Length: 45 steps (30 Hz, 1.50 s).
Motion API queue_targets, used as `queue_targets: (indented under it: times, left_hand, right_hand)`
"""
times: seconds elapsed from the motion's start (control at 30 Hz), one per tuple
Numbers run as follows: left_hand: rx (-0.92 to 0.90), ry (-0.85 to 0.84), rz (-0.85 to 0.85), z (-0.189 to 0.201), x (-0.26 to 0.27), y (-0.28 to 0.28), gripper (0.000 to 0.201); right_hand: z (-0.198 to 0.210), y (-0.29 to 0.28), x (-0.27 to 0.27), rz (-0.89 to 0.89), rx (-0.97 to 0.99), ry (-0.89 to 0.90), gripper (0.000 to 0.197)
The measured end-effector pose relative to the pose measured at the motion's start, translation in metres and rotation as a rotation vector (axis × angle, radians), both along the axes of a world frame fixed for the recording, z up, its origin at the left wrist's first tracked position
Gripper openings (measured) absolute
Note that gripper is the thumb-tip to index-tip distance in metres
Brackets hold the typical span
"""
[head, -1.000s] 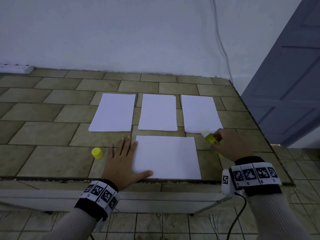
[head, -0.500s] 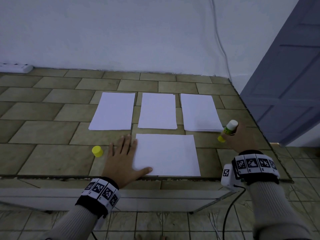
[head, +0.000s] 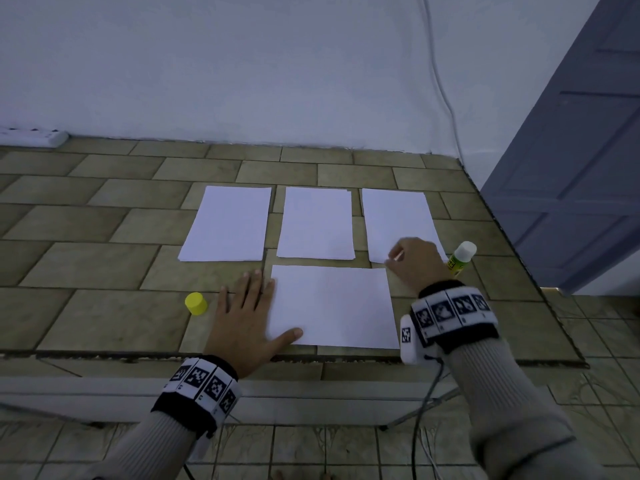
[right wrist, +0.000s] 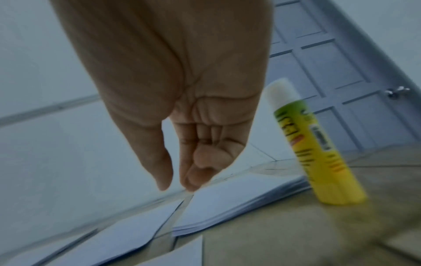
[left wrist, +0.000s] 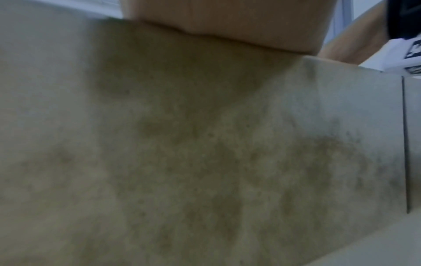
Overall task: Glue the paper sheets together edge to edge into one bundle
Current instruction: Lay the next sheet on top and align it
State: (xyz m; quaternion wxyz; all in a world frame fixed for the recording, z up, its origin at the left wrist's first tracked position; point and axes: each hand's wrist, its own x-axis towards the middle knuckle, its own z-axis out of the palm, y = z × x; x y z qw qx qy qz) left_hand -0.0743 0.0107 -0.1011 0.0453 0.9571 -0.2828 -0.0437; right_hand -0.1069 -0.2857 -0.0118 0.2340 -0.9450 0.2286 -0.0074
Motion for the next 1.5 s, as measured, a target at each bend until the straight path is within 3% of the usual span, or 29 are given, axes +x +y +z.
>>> queue_targets:
  times: [0.17,0.33,0.6,0.8,1.03,1.13,1.27,1.4,1.43,1.5]
  left_hand:
    - [0.002,0.002,0.001,0.0,0.0,0.0,0.116]
    - [-0.019,0.0,-0.002,-0.002,0.001,0.001,0.115]
    - [-0.026,-0.016,-0.008,-0.003,0.001,0.001,0.116]
    - [-0.007,-0.014,-0.007,-0.004,0.002,0.001,0.112]
    - [-0.007,-0.005,-0.01,-0.004,0.001,0.001,0.109]
    - [-0.028,0.026,-0.001,-0.001,0.001,0.001,0.109]
    - [-0.061,0.065,0.042,0.002,0.002,0.0,0.115]
    - [-0.298,0.164,0.118,0.011,0.006,0.002,0.119]
    - [-0.434,0.188,0.133,0.018,0.006,0.0,0.112]
    - [-0.728,0.271,0.155,0.032,0.004,-0.007,0.078]
  right_hand:
    - [-0.014,-0.008,0.042,-0.054,-0.15,0.15,0.041]
    - [-0.03,-0.015,0.059,-0.131,-0.111,0.332,0.066]
    - [-0.032,-0.02,0.058,-0.134,-0.156,0.305,0.047]
    - [-0.037,-0.025,0.056,-0.062,-0.133,0.325,0.066]
    - [-0.033,-0.023,0.055,-0.028,-0.21,0.307,0.051]
    - [-0.03,-0.028,0.053,-0.025,-0.165,0.243,0.045]
    - [-0.017,-0.029,0.042,-0.068,-0.055,0.017,0.041]
    - [0.001,-0.017,0.024,0.008,0.127,-0.222,0.044]
    - [0.004,-0.013,0.018,0.058,0.163,-0.256,0.043]
    - [0.007,-0.006,0.003,0.163,0.205,-0.283,0.039]
